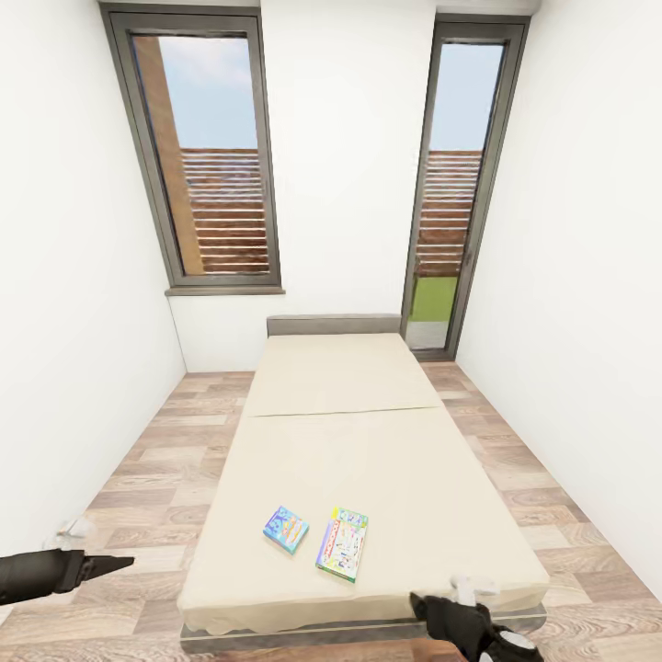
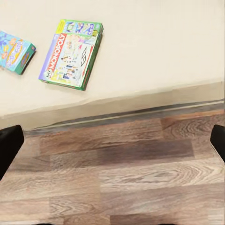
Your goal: Put all the toys in the child's room - the three board games (two on the bed and one on the table), the two jigsaw puzzles on the table, and the tennis ball on the table - inside the toy box on the table in the child's room.
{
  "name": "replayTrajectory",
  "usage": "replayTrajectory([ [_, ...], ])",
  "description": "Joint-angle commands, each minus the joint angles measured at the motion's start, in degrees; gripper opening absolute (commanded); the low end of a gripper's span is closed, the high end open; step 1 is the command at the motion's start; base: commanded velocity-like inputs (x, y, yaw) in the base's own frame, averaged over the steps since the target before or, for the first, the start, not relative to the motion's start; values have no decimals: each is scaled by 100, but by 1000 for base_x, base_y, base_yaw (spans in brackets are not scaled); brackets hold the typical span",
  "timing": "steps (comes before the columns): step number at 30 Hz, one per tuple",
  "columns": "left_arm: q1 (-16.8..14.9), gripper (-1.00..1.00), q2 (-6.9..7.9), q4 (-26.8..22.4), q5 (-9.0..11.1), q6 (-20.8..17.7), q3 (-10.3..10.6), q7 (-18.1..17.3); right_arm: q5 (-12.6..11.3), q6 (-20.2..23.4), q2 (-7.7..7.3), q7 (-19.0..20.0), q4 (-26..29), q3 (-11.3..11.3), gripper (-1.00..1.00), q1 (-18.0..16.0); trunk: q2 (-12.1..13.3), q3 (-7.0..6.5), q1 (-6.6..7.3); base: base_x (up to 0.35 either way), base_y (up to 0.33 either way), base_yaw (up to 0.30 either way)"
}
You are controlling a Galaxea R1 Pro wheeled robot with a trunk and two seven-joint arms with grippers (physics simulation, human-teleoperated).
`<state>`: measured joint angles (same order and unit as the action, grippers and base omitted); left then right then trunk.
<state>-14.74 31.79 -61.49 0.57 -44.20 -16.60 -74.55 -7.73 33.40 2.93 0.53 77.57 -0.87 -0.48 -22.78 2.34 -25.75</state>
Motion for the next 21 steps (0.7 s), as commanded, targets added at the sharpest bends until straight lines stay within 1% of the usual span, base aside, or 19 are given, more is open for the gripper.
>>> replayTrajectory([
  [1,-63,100,-3,-22,12,-81,-25,-15,-28,257,8,-2,81,-10,100,-166,-14,15,-4,0,0,0],
  [2,-103,100,-8,-34,14,-93,-32,-14,-28,355,9,-7,106,-10,100,-241,-14,15,-4,0,0,0],
  [3,-209,100,-30,-50,12,-120,-43,-5,-29,525,11,-24,136,-10,100,-381,-14,15,-4,0,0,0],
  [7,-458,100,-113,-34,4,-253,-64,13,-40,795,14,-56,140,-10,100,-737,-14,15,-4,0,0,0],
  [9,-506,100,-148,-28,-2,-297,-64,22,-42,864,14,-65,148,-10,100,-842,-14,15,-4,0,0,0],
  [12,-540,100,-275,-7,-31,-326,-63,159,-34,967,15,-70,181,-10,100,-917,-14,15,-4,0,0,0],
  [13,-546,100,-327,5,-30,-330,-66,306,-31,987,15,-70,194,-10,100,-931,-14,15,-4,0,0,0],
  [14,-548,100,-346,11,-27,-331,-67,394,-30,993,15,-71,198,-8,100,-935,-14,15,-4,0,0,0],
  [15,-551,100,-374,17,-20,-336,-70,587,-29,1003,15,-71,205,-6,100,-942,-14,15,-4,0,0,0],
  [16,-552,100,-385,20,-17,-337,-72,684,-29,1006,15,-73,209,-5,100,-944,-14,15,-4,0,0,0],
  [18,-555,100,-429,28,0,-341,-76,1115,-33,1019,27,-77,209,-1,100,-998,-14,15,-4,0,0,0],
  [20,-556,100,-464,30,2,-342,-73,1279,-31,1023,53,-82,212,-1,100,-1045,-14,15,-4,0,0,0],
  [21,-556,100,-496,31,4,-343,-82,1413,-28,1018,90,-93,208,-1,100,-1088,-14,15,-4,0,0,0],
])
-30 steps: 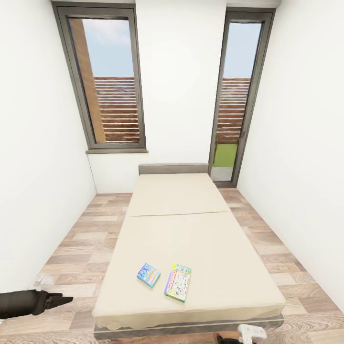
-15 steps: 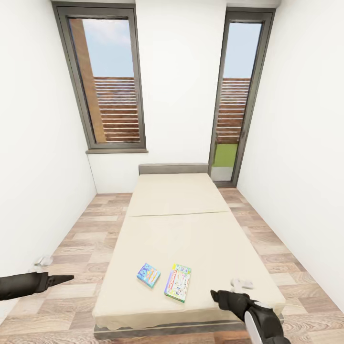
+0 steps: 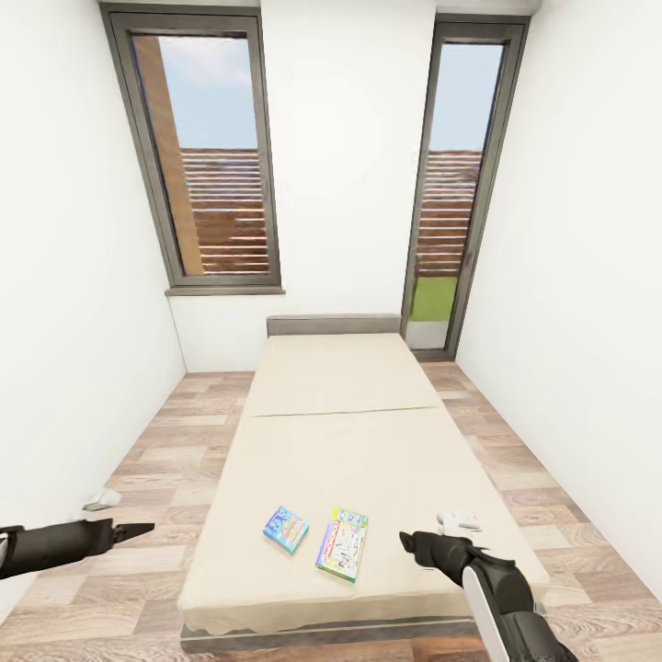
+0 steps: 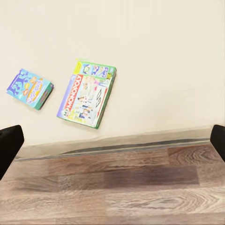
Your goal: Put all the toys in the child's room - the three board games (two on the bed and one on the table), the two jigsaw puzzles on the table, and the tennis ball on the table - inside the toy box on the table in the child's room.
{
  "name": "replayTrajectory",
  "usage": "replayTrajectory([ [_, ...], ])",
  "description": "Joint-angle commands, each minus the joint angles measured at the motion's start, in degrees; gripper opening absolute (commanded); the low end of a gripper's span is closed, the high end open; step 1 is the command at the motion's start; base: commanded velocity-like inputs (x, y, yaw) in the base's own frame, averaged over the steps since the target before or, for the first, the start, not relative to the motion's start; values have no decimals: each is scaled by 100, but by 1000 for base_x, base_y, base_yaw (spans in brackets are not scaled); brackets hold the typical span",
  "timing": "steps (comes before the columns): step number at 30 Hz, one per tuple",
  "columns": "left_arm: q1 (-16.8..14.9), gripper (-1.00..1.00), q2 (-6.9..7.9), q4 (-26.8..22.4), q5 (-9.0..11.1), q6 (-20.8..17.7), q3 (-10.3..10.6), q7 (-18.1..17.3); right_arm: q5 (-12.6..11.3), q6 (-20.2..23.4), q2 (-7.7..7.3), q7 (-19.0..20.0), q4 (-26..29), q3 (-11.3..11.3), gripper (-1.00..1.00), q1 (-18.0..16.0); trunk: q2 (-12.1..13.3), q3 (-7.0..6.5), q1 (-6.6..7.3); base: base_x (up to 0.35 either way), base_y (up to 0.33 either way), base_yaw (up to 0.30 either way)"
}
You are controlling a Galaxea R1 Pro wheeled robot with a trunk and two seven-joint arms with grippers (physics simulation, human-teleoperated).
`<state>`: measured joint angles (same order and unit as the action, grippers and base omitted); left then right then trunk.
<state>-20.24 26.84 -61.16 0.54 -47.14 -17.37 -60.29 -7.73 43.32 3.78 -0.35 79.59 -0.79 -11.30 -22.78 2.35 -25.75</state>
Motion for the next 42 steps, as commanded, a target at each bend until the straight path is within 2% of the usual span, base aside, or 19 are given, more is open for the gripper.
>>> replayTrajectory([
  [1,-6,100,-7,-1,7,-50,-8,7,-29,21,12,-6,7,-9,100,-12,-14,14,-4,0,0,0],
  [11,-6,100,-32,-52,14,-55,-62,46,-25,32,92,-80,37,5,100,-28,-14,14,-4,0,-1,0],
  [15,-9,100,-155,-73,5,-53,-70,103,-26,36,107,-169,39,13,100,-30,-14,23,-4,0,-128,59],
  [22,-14,100,-277,-81,11,-51,-81,597,-20,43,120,-237,38,27,100,-31,-14,66,-4,0,-178,164],
  [28,-15,100,-315,-128,11,-47,-74,729,-32,68,168,-251,39,40,100,-55,-14,96,-4,0,-25,131],
  [32,-15,100,-347,-254,14,-59,-71,744,19,140,322,-262,4,58,100,-403,-14,100,-4,0,-3,23],
  [35,-61,100,-514,-500,-18,-232,-55,836,14,605,383,-383,-51,60,100,-789,-14,100,-4,0,-1,6],
  [38,-288,100,-640,-606,-33,-515,-43,1270,-19,991,421,-608,-252,51,100,-1111,-14,101,-4,0,0,2],
  [40,-414,100,-764,-627,-4,-620,-35,1832,-25,1100,495,-821,-541,52,100,-1265,-14,101,-4,0,0,0],
  [42,-475,100,-962,-635,-9,-663,-27,2422,-28,1069,545,-1041,-917,37,100,-1459,-14,101,-4,0,0,0],
])
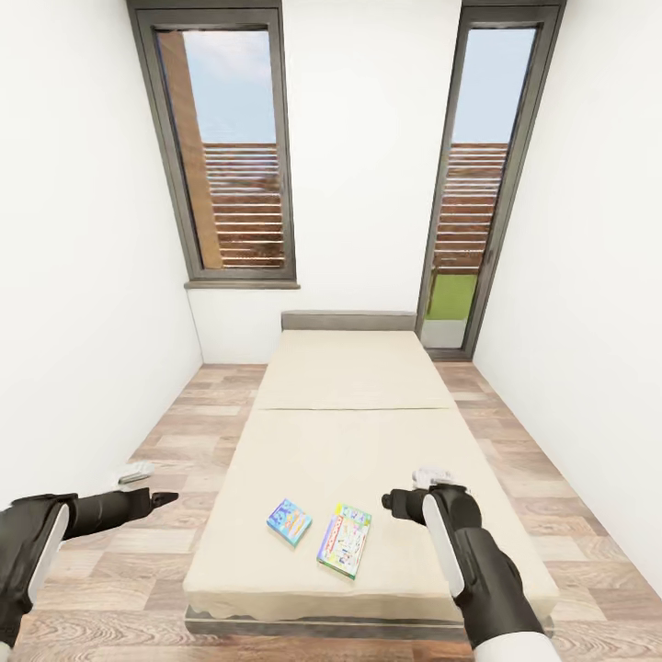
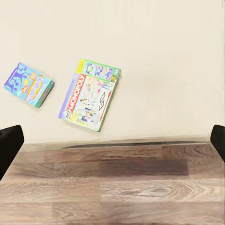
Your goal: Put all the toys in the child's room - the three board games (two on the bed and one on the table), the two jigsaw puzzles on the table, and the tennis ball on the table - inside the toy box on the table in the child's room.
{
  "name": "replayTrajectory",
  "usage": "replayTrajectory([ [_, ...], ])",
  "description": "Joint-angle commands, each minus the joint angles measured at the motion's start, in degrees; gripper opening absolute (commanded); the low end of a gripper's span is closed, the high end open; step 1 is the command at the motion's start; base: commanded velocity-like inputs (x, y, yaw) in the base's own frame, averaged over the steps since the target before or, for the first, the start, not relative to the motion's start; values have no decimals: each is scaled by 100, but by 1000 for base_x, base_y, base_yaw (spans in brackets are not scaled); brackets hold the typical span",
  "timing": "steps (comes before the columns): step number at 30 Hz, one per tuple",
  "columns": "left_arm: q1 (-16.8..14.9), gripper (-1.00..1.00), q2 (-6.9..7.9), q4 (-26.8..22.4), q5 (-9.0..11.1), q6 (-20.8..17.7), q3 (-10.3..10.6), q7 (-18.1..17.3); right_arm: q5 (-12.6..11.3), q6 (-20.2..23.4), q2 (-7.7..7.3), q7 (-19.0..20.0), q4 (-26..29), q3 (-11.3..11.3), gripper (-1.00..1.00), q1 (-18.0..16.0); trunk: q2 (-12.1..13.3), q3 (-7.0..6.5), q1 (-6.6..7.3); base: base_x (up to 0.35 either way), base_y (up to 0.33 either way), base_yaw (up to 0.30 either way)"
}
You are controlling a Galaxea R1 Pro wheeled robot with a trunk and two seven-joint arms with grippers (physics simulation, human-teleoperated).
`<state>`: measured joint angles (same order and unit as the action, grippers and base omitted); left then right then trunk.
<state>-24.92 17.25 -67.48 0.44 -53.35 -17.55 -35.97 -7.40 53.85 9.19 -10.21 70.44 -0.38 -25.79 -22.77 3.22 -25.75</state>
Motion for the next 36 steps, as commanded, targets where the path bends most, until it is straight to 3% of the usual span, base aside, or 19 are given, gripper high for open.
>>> replayTrajectory([
  [1,-25,100,-84,-3,-2,-44,-6,255,-63,-72,16,-150,-231,-8,100,-118,-15,14,-3,0,0,0],
  [6,-88,100,-315,17,7,-17,-3,1122,-72,-365,36,-499,-1125,-27,100,-529,-15,14,-3,0,0,0],
  [10,-122,100,-358,116,28,115,-3,1350,-219,-554,38,-577,-1394,-103,100,-640,-15,14,-3,0,0,0],
  [12,-129,100,-393,174,33,209,-3,1386,-346,-661,38,-610,-1461,-141,100,-669,-15,14,-3,0,0,0],
  [21,-136,100,-445,226,35,378,-11,1340,-524,-797,-44,-785,-1529,-192,100,-697,-15,14,-3,3,1,0],
  [36,-136,100,-426,231,25,412,-11,1341,-445,-891,32,-837,-1542,-120,100,-692,-15,14,-3,124,104,0],
])
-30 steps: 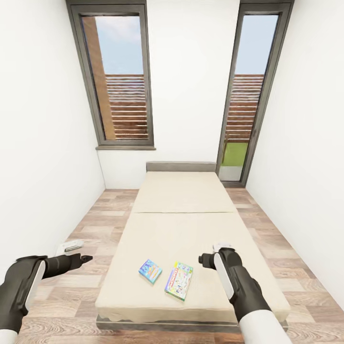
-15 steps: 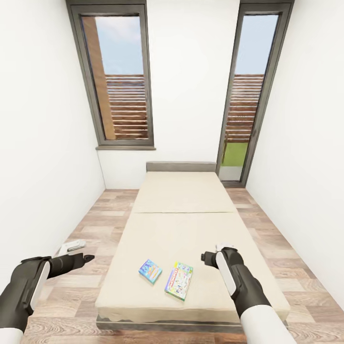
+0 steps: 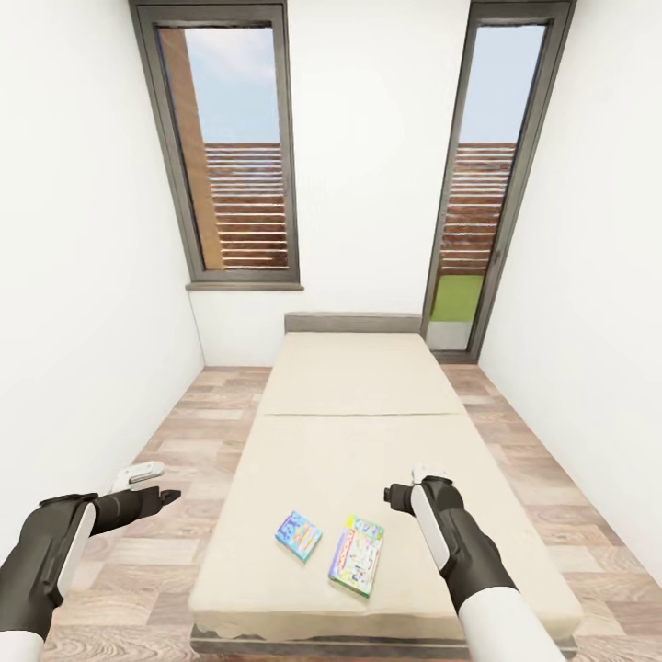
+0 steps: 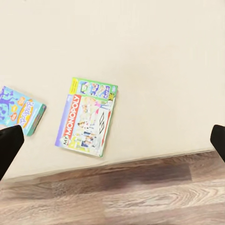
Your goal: Put all the toys in the child's room - the three board games (two on the bed and one on the table), the two jigsaw puzzles on the table, and the tennis ball on the table - inside the toy box on the table in the child's room.
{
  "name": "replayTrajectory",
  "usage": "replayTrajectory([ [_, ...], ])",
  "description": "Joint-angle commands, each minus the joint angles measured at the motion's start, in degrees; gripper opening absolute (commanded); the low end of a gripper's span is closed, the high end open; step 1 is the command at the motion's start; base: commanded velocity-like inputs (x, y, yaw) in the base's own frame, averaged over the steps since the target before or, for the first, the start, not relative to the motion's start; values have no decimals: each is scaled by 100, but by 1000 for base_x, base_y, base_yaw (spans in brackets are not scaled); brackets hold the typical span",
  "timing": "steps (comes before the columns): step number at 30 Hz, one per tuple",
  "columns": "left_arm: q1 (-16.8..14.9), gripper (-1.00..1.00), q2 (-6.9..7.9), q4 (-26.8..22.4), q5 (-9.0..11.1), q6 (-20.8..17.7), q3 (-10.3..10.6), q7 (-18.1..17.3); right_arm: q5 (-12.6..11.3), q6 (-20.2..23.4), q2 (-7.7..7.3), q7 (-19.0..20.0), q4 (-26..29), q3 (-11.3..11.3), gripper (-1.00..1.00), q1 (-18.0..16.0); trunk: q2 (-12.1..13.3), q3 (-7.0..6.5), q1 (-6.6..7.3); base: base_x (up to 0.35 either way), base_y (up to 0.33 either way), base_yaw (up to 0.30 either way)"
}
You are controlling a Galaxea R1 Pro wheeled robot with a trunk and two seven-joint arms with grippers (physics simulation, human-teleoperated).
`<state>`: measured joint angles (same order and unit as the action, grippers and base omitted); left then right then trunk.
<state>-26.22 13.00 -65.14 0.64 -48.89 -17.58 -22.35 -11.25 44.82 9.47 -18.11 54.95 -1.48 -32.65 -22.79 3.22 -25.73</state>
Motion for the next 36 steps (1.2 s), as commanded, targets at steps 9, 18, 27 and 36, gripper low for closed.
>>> replayTrajectory([
  [9,-6,100,-1,-5,6,-33,-9,-22,-58,-299,4,-52,-109,210,100,-4,-13,14,-5,96,96,0],
  [18,-6,100,4,-3,2,-33,-9,-24,-103,-321,10,-53,-137,312,100,-4,-13,14,-5,14,114,0],
  [27,44,100,-226,2,22,-144,-4,-39,-119,-358,53,95,-144,305,100,51,-13,16,-5,1,6,-12],
  [36,38,100,-304,36,7,-95,9,-24,-123,-369,47,-77,-169,301,100,57,-13,16,-5,0,0,0],
])
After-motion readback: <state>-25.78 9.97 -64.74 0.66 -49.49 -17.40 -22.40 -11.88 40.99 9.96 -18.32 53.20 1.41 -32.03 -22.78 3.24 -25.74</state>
